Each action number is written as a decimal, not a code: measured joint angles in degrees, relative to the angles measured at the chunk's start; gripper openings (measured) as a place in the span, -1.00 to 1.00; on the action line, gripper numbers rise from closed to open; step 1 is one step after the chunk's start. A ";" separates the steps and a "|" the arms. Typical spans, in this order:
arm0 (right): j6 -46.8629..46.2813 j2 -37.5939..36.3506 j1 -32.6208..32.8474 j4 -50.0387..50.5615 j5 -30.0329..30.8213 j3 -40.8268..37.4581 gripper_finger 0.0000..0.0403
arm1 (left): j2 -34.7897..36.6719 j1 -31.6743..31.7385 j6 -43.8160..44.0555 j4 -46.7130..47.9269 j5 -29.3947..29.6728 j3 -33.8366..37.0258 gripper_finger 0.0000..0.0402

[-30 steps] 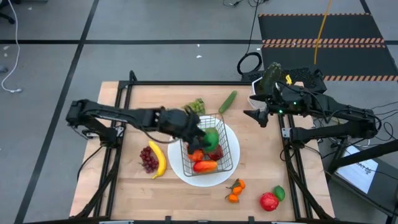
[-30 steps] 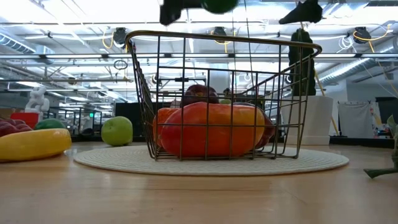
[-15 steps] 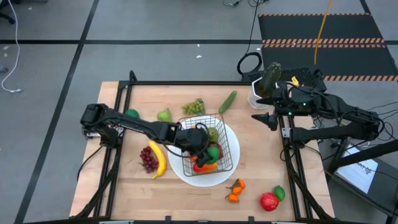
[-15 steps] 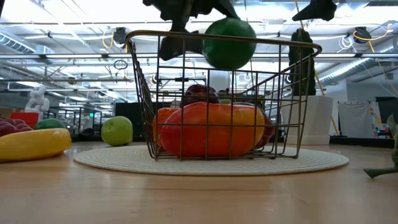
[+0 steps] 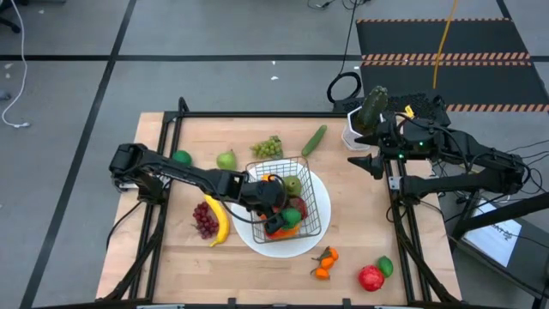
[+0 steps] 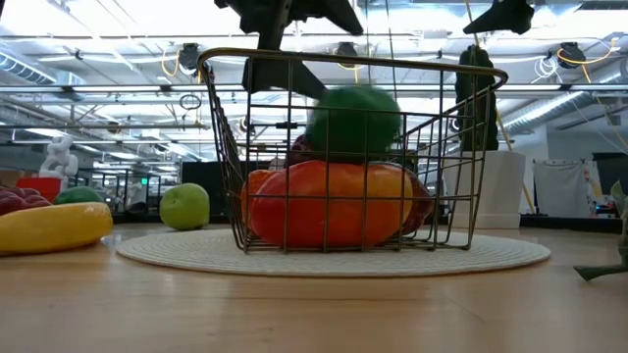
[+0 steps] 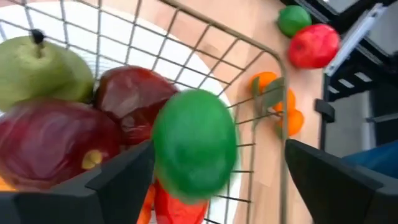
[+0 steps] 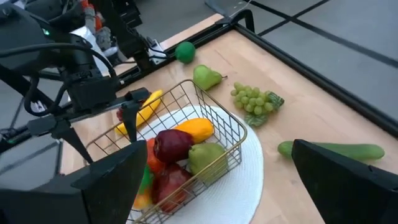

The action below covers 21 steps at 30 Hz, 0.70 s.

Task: Build produce basket
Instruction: Put the bottom left green lime into the black wire basket, then put the red apple into the black wire basket

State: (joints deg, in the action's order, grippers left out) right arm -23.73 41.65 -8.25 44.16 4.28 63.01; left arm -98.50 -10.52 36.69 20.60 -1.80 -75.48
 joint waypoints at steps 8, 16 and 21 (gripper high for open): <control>-5.64 0.28 0.00 0.99 0.06 0.00 0.95 | 3.95 1.86 -1.70 0.75 -2.82 0.00 0.78; -21.41 1.85 1.95 -2.00 -9.45 0.02 0.95 | 12.80 2.94 -2.32 1.96 -3.16 -0.02 0.47; -29.17 5.50 8.36 -4.02 -10.41 0.02 0.95 | 20.04 2.49 -3.01 11.06 -3.36 -0.07 0.24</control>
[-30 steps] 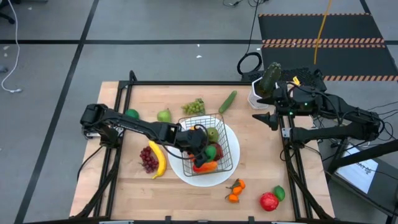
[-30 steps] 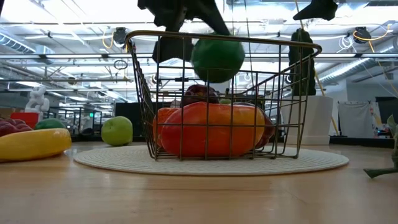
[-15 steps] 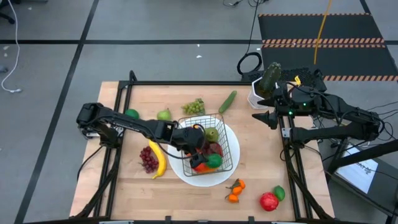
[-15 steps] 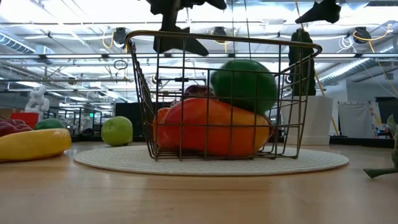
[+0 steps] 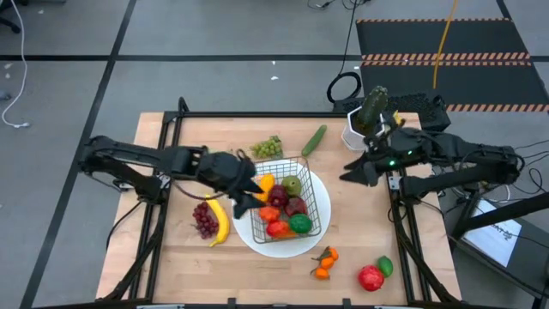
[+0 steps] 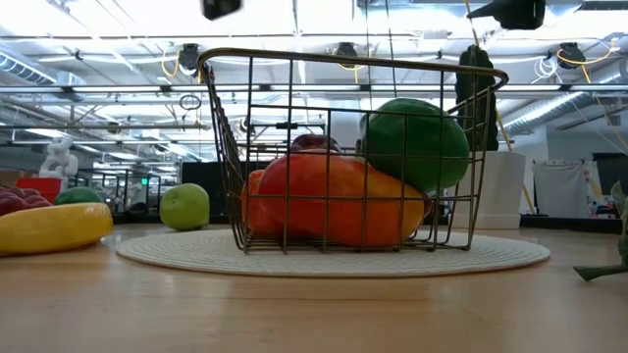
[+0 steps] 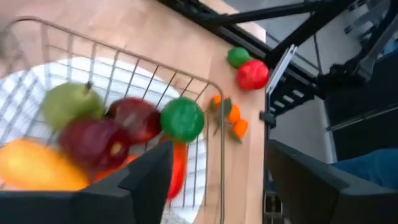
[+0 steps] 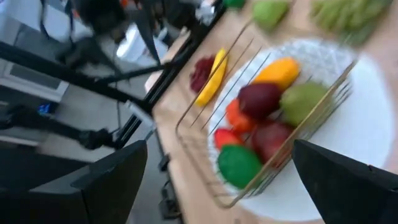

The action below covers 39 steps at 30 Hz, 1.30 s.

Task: Build produce basket
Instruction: Put the red apple into the black wire basket

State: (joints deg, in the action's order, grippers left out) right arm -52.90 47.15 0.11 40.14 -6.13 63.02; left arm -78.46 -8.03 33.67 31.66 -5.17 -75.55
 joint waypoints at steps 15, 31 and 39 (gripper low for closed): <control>-30.47 12.94 29.83 -11.59 2.58 2.05 0.95 | 12.73 1.75 -4.53 11.94 1.14 0.00 -0.28; -64.50 26.43 48.01 -6.92 3.10 4.98 0.94 | 12.78 -1.35 -7.75 11.94 1.14 0.02 -0.43; -68.96 29.41 53.32 -6.42 3.13 4.98 0.94 | 12.77 -2.49 -8.07 11.94 1.15 0.02 -0.43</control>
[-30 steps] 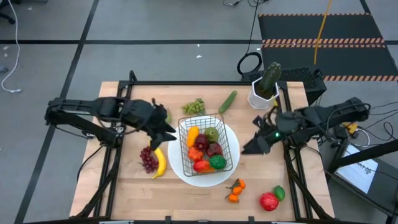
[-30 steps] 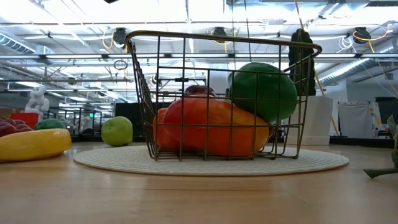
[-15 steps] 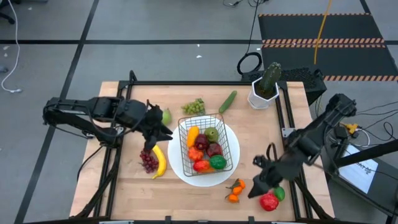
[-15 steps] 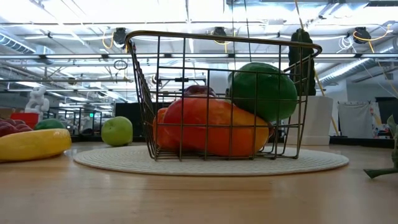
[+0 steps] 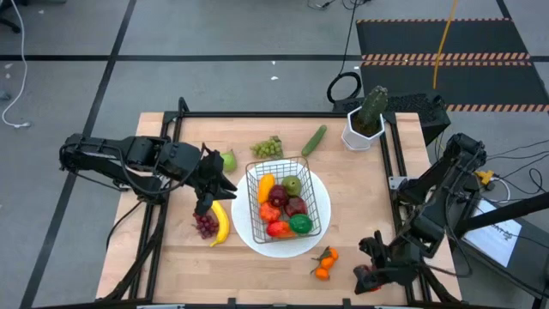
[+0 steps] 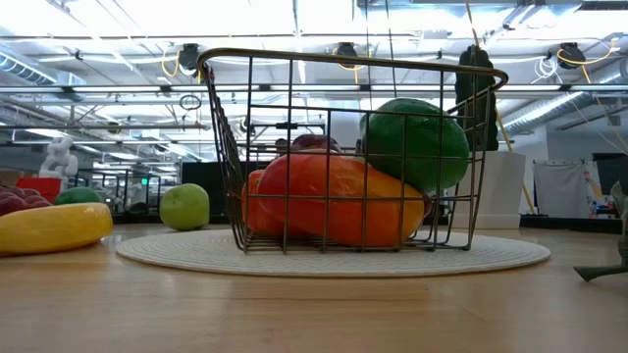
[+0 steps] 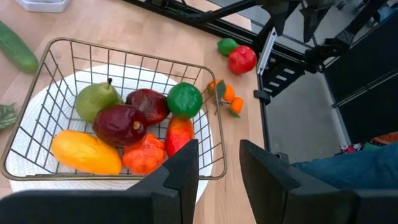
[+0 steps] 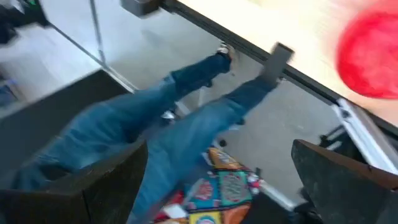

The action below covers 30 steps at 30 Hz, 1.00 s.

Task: Build produce basket
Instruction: Put the red apple into the black wire basket

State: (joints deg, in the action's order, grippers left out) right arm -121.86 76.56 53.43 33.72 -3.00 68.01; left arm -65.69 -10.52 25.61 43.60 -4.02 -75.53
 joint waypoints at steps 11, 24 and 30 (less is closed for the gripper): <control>3.17 8.95 7.82 6.13 4.12 0.03 0.94 | 0.00 -1.72 0.40 -0.01 0.00 0.00 -0.43; 1.56 14.27 9.64 6.41 1.62 0.02 0.65 | 0.00 -2.49 1.70 -0.03 0.03 0.02 -0.43; 2.46 16.77 11.61 0.51 1.44 -1.40 0.56 | -0.02 -2.49 3.60 -0.06 0.03 0.04 -0.43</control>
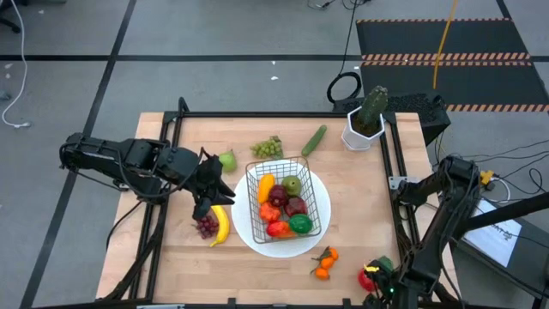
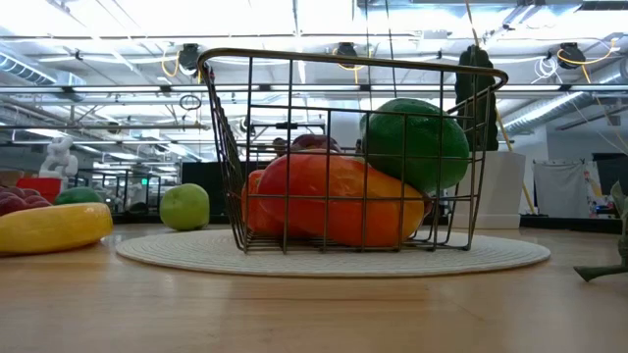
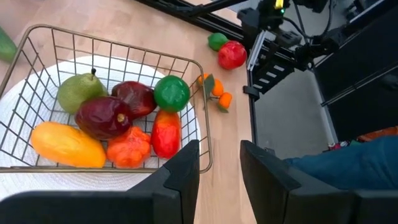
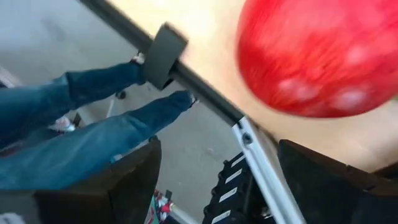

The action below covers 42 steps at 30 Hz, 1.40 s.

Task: Build produce basket
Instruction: Put the red apple into the black wire basket

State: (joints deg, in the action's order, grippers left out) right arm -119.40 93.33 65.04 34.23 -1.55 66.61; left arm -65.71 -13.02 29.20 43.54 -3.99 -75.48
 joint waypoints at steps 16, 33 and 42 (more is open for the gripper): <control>6.48 2.50 5.05 8.84 12.01 -1.16 0.55 | -0.02 0.00 1.84 -0.47 1.57 0.00 -0.43; 11.25 2.50 5.88 7.30 10.49 -7.52 0.45 | -0.02 0.02 4.18 -0.52 4.15 0.00 -0.43; 17.31 2.50 5.44 4.74 10.35 -7.54 0.26 | -0.04 0.90 3.30 -0.50 4.66 0.00 -0.43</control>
State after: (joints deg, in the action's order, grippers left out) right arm -102.09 95.83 70.48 38.97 8.80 59.07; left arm -65.76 -12.12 32.50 43.04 0.67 -75.48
